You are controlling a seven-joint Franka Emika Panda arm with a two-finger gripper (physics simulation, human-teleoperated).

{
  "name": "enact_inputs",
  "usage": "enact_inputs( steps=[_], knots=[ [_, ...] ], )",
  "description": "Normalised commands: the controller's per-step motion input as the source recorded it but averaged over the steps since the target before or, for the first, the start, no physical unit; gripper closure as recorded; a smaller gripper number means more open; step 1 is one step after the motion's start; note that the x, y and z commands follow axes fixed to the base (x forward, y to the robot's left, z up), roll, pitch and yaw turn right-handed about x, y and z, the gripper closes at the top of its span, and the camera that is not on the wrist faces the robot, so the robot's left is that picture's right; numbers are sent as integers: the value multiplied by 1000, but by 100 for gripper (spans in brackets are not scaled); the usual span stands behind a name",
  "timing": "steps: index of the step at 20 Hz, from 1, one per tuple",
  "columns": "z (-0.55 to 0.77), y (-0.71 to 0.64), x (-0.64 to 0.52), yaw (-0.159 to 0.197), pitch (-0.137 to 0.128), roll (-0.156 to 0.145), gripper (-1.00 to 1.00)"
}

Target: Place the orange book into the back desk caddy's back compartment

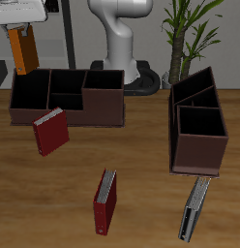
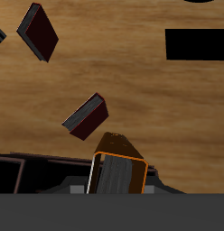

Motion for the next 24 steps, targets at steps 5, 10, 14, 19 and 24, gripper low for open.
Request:
enact_inputs(
  steps=[5,10,14,19,24],
  knots=[
    [121,-34,-294,0,-22,14,100],
    [10,48,-170,-5,18,18,100],
    [-37,121,-181,25,53,25,100],
    [19,149,-107,83,43,29,100],
    [295,39,-184,154,19,-1,100]
  ],
)
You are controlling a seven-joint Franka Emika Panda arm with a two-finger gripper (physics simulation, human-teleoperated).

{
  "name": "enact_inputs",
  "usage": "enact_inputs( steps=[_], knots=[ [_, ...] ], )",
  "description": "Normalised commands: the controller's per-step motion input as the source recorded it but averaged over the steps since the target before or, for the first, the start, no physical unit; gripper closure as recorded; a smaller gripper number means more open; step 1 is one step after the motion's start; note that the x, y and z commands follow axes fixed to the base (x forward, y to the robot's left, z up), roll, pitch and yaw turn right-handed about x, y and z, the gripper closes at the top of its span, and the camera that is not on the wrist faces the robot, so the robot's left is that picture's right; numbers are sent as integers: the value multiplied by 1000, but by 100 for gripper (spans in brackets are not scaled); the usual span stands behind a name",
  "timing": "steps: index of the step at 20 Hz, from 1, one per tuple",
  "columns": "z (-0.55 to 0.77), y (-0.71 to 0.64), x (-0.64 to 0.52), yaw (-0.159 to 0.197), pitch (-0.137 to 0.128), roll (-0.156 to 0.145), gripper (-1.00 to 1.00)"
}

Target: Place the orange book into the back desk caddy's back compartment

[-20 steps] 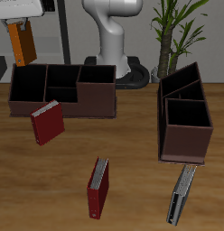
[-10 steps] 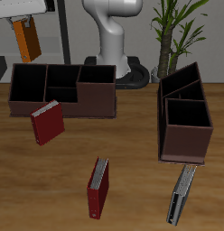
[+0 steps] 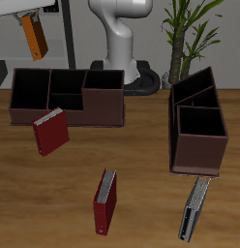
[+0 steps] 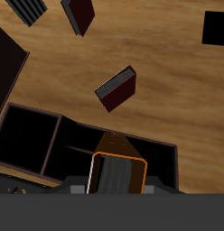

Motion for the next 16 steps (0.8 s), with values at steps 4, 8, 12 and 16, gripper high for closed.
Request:
enact_inputs(
  steps=[4,8,12,16],
  knots=[
    [318,-112,-116,128,5,-49,100],
    [218,-3,-136,222,5,9,100],
    [198,-4,-149,173,15,-8,100],
    [366,-16,-208,276,-45,21,100]
  ],
)
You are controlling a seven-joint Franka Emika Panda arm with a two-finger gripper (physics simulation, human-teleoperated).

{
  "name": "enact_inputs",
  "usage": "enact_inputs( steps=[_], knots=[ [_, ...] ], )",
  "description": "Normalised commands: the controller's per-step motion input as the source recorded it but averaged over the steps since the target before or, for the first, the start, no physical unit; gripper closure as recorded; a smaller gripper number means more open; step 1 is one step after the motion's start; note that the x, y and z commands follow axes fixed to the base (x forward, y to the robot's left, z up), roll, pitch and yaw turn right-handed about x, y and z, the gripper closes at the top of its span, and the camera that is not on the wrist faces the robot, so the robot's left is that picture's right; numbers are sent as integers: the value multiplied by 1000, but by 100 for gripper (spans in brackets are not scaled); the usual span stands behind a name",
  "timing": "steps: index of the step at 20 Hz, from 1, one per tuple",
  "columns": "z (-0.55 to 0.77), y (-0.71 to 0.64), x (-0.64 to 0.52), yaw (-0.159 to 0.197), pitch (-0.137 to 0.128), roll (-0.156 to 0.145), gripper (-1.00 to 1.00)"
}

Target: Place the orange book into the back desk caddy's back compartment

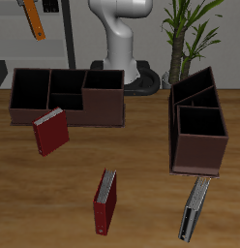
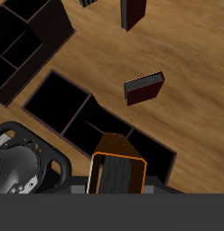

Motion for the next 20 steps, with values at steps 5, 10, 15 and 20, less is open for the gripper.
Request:
enact_inputs(
  steps=[5,10,15,20],
  knots=[
    [201,-195,42,183,-16,-61,100],
    [63,-127,86,245,-1,-37,100],
    [33,-150,45,188,-29,-42,100],
    [-10,-39,10,288,-58,-24,100]
  ],
)
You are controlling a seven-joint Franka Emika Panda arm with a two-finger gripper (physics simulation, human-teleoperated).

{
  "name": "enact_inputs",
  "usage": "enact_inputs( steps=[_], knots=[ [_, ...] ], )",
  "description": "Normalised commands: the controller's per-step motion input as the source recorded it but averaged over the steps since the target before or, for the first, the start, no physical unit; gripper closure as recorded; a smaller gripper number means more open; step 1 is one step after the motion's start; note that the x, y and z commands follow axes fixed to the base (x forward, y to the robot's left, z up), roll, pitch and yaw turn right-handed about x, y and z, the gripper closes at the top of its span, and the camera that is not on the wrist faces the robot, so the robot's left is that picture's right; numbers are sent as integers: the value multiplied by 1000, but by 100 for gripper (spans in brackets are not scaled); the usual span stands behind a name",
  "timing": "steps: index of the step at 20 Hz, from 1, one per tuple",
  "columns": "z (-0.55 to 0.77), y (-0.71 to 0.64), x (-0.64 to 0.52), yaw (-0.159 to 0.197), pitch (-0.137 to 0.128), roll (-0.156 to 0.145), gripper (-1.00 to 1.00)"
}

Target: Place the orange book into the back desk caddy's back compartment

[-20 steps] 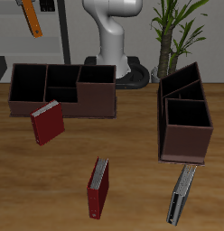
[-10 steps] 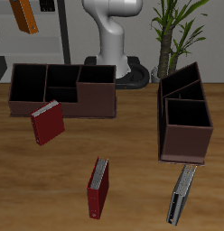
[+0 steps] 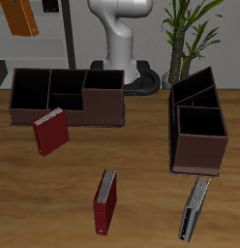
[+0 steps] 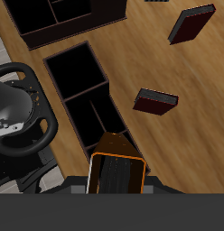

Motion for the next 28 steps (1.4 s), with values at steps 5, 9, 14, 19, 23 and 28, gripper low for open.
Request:
enact_inputs(
  steps=[5,9,14,19,23,28],
  knots=[
    [-73,42,-34,56,-1,3,100],
    [-219,184,-30,277,12,6,100],
    [-121,68,36,320,-21,-39,100],
    [-47,26,-16,86,5,1,100],
    [-27,-78,69,264,-59,-51,100],
    [-53,42,-10,78,-8,0,100]
  ],
)
